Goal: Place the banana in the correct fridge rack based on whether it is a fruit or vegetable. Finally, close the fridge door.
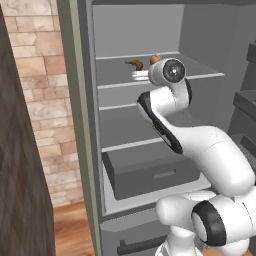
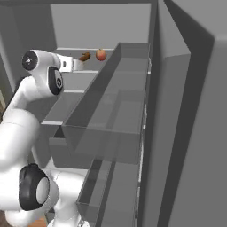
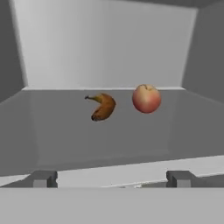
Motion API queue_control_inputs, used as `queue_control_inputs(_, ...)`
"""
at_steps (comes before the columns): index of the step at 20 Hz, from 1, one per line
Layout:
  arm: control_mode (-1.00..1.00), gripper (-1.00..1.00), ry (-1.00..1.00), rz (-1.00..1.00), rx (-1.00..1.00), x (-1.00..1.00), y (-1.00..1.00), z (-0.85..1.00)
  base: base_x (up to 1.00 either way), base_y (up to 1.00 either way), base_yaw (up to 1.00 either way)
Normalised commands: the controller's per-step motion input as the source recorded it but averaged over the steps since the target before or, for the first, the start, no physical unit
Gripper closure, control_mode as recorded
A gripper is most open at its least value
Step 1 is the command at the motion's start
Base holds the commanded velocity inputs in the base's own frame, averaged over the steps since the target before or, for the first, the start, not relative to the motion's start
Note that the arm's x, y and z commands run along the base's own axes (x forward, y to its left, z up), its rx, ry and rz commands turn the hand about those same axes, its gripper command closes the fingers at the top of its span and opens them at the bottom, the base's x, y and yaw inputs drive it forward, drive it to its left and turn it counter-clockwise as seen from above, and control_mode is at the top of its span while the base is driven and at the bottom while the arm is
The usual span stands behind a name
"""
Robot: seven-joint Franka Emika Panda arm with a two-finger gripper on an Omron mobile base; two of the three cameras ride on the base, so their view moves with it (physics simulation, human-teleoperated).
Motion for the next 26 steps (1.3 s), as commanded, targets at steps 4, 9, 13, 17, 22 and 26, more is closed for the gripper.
queue_control_inputs(4,-1.00,-1.00,0.00,0.09,0.02,-1.00,0.00,0.00,0.00,0.00,0.00)
queue_control_inputs(9,-1.00,-1.00,0.01,0.10,0.10,-1.00,-0.07,0.00,0.00,0.00,0.00)
queue_control_inputs(13,-1.00,-1.00,0.08,0.05,0.12,-1.00,-0.10,0.00,0.00,0.00,0.00)
queue_control_inputs(17,-1.00,-1.00,0.12,0.01,0.03,-0.99,-0.05,0.00,0.00,0.00,0.00)
queue_control_inputs(22,-1.00,-1.00,0.22,0.00,0.00,-0.38,-0.10,0.00,0.00,0.00,0.00)
queue_control_inputs(26,-1.00,-1.00,0.16,-0.02,0.00,0.00,-0.18,0.00,0.00,0.00,0.00)
